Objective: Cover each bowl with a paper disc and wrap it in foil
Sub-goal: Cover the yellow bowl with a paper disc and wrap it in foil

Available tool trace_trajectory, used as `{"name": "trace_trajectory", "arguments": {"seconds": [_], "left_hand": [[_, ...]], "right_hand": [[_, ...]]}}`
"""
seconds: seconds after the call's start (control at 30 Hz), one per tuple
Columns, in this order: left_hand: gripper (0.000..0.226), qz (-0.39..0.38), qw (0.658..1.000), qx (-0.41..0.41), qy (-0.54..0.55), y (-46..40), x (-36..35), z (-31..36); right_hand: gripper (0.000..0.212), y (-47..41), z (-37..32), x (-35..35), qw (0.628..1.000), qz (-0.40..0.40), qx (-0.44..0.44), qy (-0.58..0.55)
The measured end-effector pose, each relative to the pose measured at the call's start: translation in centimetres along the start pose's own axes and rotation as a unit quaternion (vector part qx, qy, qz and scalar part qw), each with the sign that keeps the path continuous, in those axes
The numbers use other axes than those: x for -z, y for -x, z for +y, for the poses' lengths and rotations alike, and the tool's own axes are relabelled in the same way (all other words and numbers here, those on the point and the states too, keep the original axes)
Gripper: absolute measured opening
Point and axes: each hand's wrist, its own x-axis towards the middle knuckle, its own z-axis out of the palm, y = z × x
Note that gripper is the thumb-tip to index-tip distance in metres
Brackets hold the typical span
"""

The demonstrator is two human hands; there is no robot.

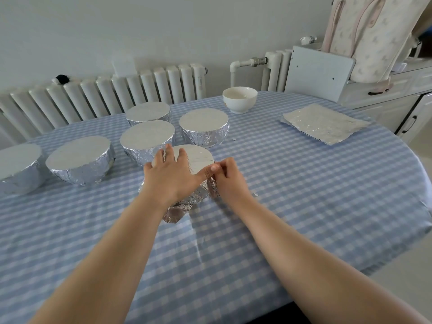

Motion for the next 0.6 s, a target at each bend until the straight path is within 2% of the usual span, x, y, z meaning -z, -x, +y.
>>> {"name": "trace_trajectory", "arguments": {"seconds": [0.23,0.37,0.47,0.6], "left_hand": [[0.131,-0.007,1.000,-0.011,-0.010,-0.2,0.0,-0.3],[0.134,0.000,0.998,-0.064,-0.013,-0.1,0.1,-2.2],[0.147,0.002,0.992,-0.102,0.074,0.0,0.0,-4.2],[0.151,0.042,0.975,-0.088,0.199,0.4,-0.7,-4.6]], "right_hand": [[0.014,-0.1,-0.1,-0.3,1.000,0.016,-0.012,-0.010],[0.016,-0.2,0.0,-0.3,1.000,0.015,-0.007,-0.006],[0.016,-0.3,0.3,-0.4,1.000,0.016,-0.001,-0.004],[0.014,-0.7,0.5,-0.5,1.000,0.015,0.004,-0.008]]}}
